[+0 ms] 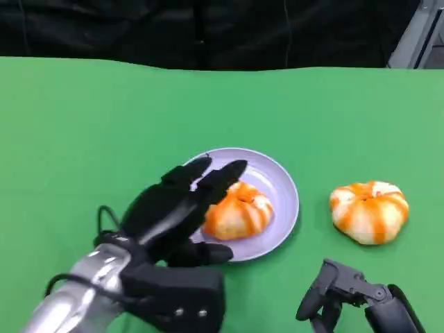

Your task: Grasp the bread from the table and place it into the plate.

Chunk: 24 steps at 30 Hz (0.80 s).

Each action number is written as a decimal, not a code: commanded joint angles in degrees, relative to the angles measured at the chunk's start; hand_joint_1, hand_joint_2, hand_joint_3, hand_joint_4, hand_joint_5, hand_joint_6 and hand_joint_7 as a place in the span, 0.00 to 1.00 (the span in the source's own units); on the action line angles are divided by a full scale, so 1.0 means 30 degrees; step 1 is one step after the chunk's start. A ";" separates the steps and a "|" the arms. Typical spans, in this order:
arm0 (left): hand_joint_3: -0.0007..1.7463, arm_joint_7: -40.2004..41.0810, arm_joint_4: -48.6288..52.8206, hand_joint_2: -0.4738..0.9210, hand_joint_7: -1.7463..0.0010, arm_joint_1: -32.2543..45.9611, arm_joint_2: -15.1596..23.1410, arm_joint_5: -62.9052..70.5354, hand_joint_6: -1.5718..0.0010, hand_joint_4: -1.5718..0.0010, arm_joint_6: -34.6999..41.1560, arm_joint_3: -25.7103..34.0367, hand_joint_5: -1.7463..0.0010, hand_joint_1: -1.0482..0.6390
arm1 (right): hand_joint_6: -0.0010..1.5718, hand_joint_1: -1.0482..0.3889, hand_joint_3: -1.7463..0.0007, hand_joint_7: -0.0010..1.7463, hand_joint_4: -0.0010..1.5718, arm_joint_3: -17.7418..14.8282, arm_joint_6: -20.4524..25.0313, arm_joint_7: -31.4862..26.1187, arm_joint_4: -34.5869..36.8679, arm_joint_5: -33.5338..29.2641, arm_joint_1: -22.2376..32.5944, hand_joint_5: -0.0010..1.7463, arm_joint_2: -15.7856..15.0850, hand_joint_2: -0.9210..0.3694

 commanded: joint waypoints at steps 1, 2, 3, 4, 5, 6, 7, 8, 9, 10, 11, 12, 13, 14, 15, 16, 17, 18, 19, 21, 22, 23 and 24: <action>0.24 0.0424 -0.1101 1.00 0.96 0.1538 0.1351 -0.1056 0.91 0.94 -0.1617 0.1468 0.97 0.26 | 0.43 0.61 0.28 0.83 0.49 0.0034 0.0368 -0.0013 -0.0320 -0.0053 0.0046 1.00 -0.0068 0.37; 0.24 0.0770 -0.1140 1.00 0.96 0.2090 0.1582 -0.1564 0.90 0.92 -0.2420 0.1937 0.96 0.27 | 0.43 0.62 0.28 0.83 0.49 0.0049 0.0388 -0.0002 -0.0354 -0.0031 0.0035 1.00 -0.0063 0.37; 0.22 0.1023 -0.1131 1.00 0.95 0.2514 0.1721 -0.1944 0.87 0.88 -0.3076 0.2319 0.93 0.29 | 0.43 0.62 0.28 0.83 0.49 0.0061 0.0401 0.0002 -0.0374 -0.0012 0.0026 1.00 -0.0060 0.37; 0.21 0.1329 -0.1051 1.00 0.95 0.2961 0.1762 -0.2371 0.86 0.86 -0.3753 0.2721 0.92 0.30 | 0.43 0.63 0.28 0.83 0.49 0.0063 0.0397 -0.0012 -0.0360 -0.0027 -0.0002 1.00 -0.0067 0.37; 0.19 0.1504 -0.0968 1.00 0.94 0.3236 0.1755 -0.2624 0.82 0.83 -0.4220 0.2998 0.90 0.32 | 0.43 0.62 0.28 0.83 0.50 0.0063 0.0395 -0.0024 -0.0348 -0.0044 -0.0022 1.00 -0.0075 0.37; 0.19 0.1593 -0.0886 1.00 0.93 0.3378 0.1730 -0.2735 0.80 0.81 -0.4532 0.3175 0.89 0.32 | 0.43 0.62 0.28 0.83 0.50 0.0063 0.0406 -0.0032 -0.0348 -0.0062 -0.0031 1.00 -0.0079 0.37; 0.18 0.2114 -0.0769 1.00 0.92 0.3948 0.1699 -0.3000 0.78 0.79 -0.5218 0.3608 0.88 0.33 | 0.43 0.62 0.28 0.83 0.50 0.0044 0.0364 -0.0031 -0.0294 -0.0064 -0.0068 1.00 -0.0111 0.37; 0.18 0.2528 -0.0590 1.00 0.91 0.4467 0.1656 -0.3309 0.74 0.75 -0.5926 0.3993 0.85 0.35 | 0.43 0.62 0.28 0.83 0.50 0.0015 0.0385 -0.0022 -0.0273 -0.0064 -0.0095 1.00 -0.0138 0.37; 0.18 0.2814 -0.0435 1.00 0.90 0.4823 0.1616 -0.3521 0.68 0.71 -0.6467 0.4275 0.81 0.37 | 0.43 0.61 0.28 0.83 0.50 -0.0006 0.0402 -0.0015 -0.0259 -0.0065 -0.0115 1.00 -0.0157 0.37; 0.18 0.3136 -0.0256 1.00 0.90 0.5417 0.1388 -0.4119 0.64 0.67 -0.7133 0.4646 0.79 0.39 | 0.43 0.61 0.27 0.83 0.50 -0.0065 0.0307 0.0019 -0.0171 0.0055 -0.0160 1.00 -0.0205 0.38; 0.16 0.3272 -0.0114 1.00 0.88 0.5750 0.1206 -0.4506 0.58 0.63 -0.7561 0.4873 0.75 0.42 | 0.43 0.61 0.27 0.83 0.50 -0.0105 0.0237 0.0043 -0.0111 0.0146 -0.0188 1.00 -0.0235 0.38; 0.15 0.3301 -0.0049 1.00 0.88 0.6103 0.0969 -0.5020 0.55 0.60 -0.7864 0.5089 0.72 0.43 | 0.43 0.61 0.27 0.83 0.50 -0.0150 0.0159 0.0075 -0.0051 0.0251 -0.0214 1.00 -0.0269 0.38; 0.16 0.3145 -0.0142 1.00 0.88 0.6568 0.0597 -0.5975 0.49 0.58 -0.8044 0.5315 0.65 0.45 | 0.43 0.62 0.27 0.83 0.50 -0.0199 0.0125 0.0100 -0.0016 0.0297 -0.0232 1.00 -0.0314 0.38; 0.16 0.2881 -0.0381 1.00 0.88 0.6958 0.0264 -0.6832 0.46 0.55 -0.7986 0.5488 0.61 0.47 | 0.43 0.62 0.27 0.83 0.50 -0.0227 0.0166 0.0115 -0.0032 0.0295 -0.0227 1.00 -0.0343 0.38; 0.16 0.2498 -0.0877 1.00 0.88 0.7441 -0.0157 -0.7949 0.43 0.54 -0.7713 0.5625 0.56 0.49 | 0.43 0.62 0.26 0.83 0.50 -0.0264 0.0103 0.0117 0.0018 0.0302 -0.0242 1.00 -0.0400 0.39; 0.23 0.2173 -0.1247 0.96 0.84 0.7751 -0.0446 -0.8676 0.38 0.53 -0.7489 0.5734 0.44 0.54 | 0.43 0.61 0.26 0.82 0.50 -0.0284 0.0055 0.0114 0.0055 0.0304 -0.0253 1.00 -0.0438 0.39; 0.31 0.1911 -0.1503 0.92 0.82 0.7929 -0.0623 -0.9076 0.38 0.54 -0.7317 0.5823 0.39 0.56 | 0.43 0.61 0.26 0.82 0.50 -0.0294 0.0014 0.0111 0.0084 0.0310 -0.0261 1.00 -0.0460 0.39; 0.35 0.1731 -0.1697 0.89 0.80 0.8194 -0.0855 -0.9592 0.38 0.54 -0.7465 0.5924 0.36 0.57 | 0.43 0.61 0.26 0.82 0.50 -0.0307 0.0110 0.0178 0.0044 0.0394 -0.0237 1.00 -0.0477 0.39; 0.51 0.1574 -0.1874 0.81 0.66 0.8449 -0.1056 -0.9976 0.35 0.49 -0.7558 0.6028 0.26 0.62 | 0.43 0.61 0.26 0.82 0.50 -0.0317 0.0196 0.0241 0.0001 0.0480 -0.0214 1.00 -0.0490 0.38; 0.68 0.1111 -0.2330 0.71 0.46 0.8937 -0.1517 -1.0870 0.39 0.45 -0.7253 0.6157 0.19 0.65 | 0.43 0.61 0.26 0.82 0.50 -0.0348 0.0248 0.0326 -0.0026 0.0633 -0.0200 1.00 -0.0517 0.38; 0.77 0.0865 -0.2538 0.65 0.32 0.9117 -0.1742 -1.1257 0.41 0.42 -0.6915 0.6175 0.12 0.66 | 0.44 0.61 0.26 0.82 0.49 -0.0363 0.0317 0.0359 -0.0076 0.0657 -0.0184 1.00 -0.0536 0.38; 0.81 0.0657 -0.2692 0.62 0.24 0.9233 -0.1909 -1.1512 0.43 0.41 -0.6664 0.6208 0.08 0.67 | 0.44 0.61 0.26 0.82 0.49 -0.0369 0.0374 0.0380 -0.0117 0.0677 -0.0173 1.00 -0.0555 0.38; 0.83 0.0483 -0.2808 0.61 0.21 0.9307 -0.2033 -1.1651 0.44 0.41 -0.6492 0.6263 0.06 0.67 | 0.44 0.61 0.26 0.82 0.49 -0.0369 0.0418 0.0390 -0.0147 0.0689 -0.0165 1.00 -0.0573 0.38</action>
